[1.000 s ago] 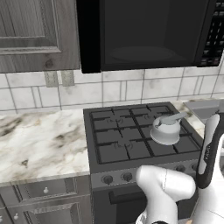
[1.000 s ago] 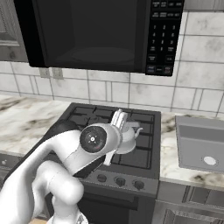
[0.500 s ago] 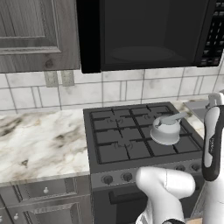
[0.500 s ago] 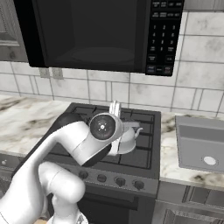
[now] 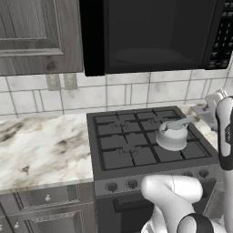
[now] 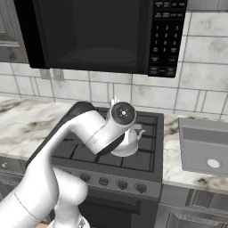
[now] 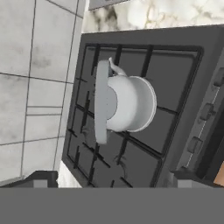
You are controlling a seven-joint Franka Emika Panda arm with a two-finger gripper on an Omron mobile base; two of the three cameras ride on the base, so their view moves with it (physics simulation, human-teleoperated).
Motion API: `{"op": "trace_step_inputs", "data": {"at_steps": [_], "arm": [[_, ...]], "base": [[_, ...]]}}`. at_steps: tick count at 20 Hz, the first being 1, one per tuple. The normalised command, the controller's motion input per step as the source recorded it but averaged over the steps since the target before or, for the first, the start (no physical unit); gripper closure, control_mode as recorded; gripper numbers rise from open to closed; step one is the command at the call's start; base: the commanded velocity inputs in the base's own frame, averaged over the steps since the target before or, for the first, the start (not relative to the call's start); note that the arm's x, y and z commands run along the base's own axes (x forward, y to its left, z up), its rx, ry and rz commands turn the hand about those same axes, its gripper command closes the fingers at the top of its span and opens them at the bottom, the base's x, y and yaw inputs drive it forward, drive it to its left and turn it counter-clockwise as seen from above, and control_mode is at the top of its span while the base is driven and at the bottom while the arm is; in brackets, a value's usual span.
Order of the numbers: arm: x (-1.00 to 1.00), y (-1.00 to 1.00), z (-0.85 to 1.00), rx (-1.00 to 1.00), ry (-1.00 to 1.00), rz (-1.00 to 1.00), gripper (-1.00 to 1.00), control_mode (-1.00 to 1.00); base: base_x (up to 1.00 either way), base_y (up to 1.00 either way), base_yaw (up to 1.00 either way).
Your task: The kettle is done boiling. Turn off the stove, then wait for 300 timesteps before moving the kettle to the dining table.
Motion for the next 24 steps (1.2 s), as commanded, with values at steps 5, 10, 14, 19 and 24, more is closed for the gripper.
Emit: {"op": "trace_step_inputs", "data": {"at_steps": [5,10,14,19,24], "arm": [[0.15,0.13,-0.01,0.0,0.06,0.17,-1.0,-1.0],[0.02,0.06,-0.07,0.0,0.01,0.09,-1.0,-1.0],[0.0,0.01,-0.15,-0.04,0.0,0.02,-1.0,-1.0],[0.03,0.0,-0.21,-0.05,0.0,0.0,-1.0,-1.0],[0.11,0.0,-0.16,-0.04,0.0,0.0,-1.0,-1.0]], "base": [[0.0,0.0,0.0],[0.0,0.0,0.0],[0.0,0.0,0.0],[0.0,0.0,0.0],[0.0,0.0,0.0]]}}
